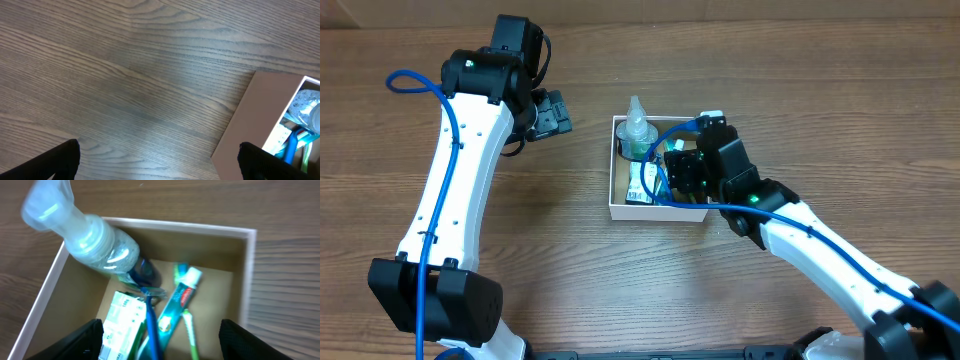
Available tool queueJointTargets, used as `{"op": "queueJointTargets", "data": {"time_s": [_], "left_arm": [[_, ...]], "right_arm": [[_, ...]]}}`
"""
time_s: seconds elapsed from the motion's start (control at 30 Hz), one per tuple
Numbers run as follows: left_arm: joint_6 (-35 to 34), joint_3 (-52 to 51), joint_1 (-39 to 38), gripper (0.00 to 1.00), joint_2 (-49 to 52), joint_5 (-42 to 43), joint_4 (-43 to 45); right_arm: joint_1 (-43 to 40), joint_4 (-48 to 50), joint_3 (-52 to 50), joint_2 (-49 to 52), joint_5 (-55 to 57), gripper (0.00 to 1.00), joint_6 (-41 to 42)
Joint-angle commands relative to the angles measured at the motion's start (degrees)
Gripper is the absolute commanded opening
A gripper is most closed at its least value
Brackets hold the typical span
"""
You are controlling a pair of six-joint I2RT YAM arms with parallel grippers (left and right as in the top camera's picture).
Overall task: Pack container
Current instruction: 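Release the razor in the box and raise the right gripper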
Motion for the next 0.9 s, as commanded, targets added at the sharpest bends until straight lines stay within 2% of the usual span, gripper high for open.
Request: {"op": "queueJointTargets", "data": {"time_s": [0.0,0.07,0.27,0.47,0.87], "left_arm": [[0.4,1.0,0.0,1.00,-1.1,-0.4,0.3],[0.4,1.0,0.0,1.00,-1.1,-0.4,0.2],[0.4,1.0,0.0,1.00,-1.1,-0.4,0.3],[0.4,1.0,0.0,1.00,-1.1,-0.4,0.2],[0.4,1.0,0.0,1.00,-1.1,-0.4,0.2]], "right_arm": [[-0.7,-5.6,5.9,-8.8,8.3,0.80,-0.9],[-2.5,-9.6,7.0,-12.2,10.2,0.81,-0.9],[-13.7,-18.5,7.1,-21.1,10.1,1.00,-0.9],[-22.3,-22.3,7.1,-22.3,10.2,1.00,-0.9],[-22.7,-22.4,7.1,-22.3,10.2,1.00,-0.9]]}}
